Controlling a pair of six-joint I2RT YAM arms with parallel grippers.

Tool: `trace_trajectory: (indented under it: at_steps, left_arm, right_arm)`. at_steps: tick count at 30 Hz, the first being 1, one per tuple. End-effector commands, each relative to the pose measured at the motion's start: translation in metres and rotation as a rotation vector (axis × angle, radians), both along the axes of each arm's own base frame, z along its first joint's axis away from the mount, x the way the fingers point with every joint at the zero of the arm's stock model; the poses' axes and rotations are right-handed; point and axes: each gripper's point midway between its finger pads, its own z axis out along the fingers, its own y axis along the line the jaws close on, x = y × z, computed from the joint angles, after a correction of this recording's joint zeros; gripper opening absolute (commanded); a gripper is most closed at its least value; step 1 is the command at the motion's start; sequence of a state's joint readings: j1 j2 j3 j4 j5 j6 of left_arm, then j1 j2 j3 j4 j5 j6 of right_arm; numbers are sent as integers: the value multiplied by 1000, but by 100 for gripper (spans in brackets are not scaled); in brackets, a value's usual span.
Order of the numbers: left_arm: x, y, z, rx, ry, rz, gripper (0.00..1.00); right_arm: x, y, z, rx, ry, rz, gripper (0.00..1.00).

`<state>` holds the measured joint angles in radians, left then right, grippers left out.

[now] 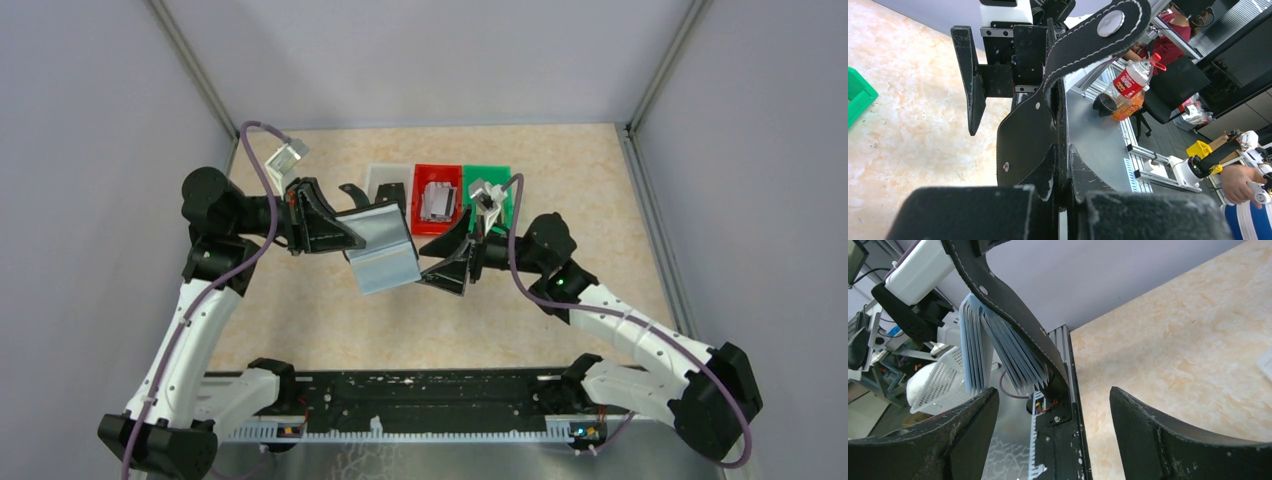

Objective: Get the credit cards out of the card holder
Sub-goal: Remove the credit card from the card holder.

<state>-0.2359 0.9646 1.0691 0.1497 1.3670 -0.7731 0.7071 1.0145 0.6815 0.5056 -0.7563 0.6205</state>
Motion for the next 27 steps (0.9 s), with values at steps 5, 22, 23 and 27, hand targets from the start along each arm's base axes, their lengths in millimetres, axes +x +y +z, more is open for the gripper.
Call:
trace_trajectory:
  at_steps: [5, 22, 23, 27]
  left_arm:
    - [-9, 1, 22, -23, -104, -8, 0]
    - [-12, 2, 25, -25, -98, -13, 0]
    - [-13, 2, 25, -25, -97, -15, 0]
    - [-14, 2, 25, -24, -99, -18, 0]
  right_arm:
    - [-14, 1, 23, -15, -123, 80, 80]
    - [4, 4, 30, -12, -154, -7, 76]
    - [6, 5, 33, 0, -158, -15, 75]
    - [3, 7, 39, 38, -152, 8, 75]
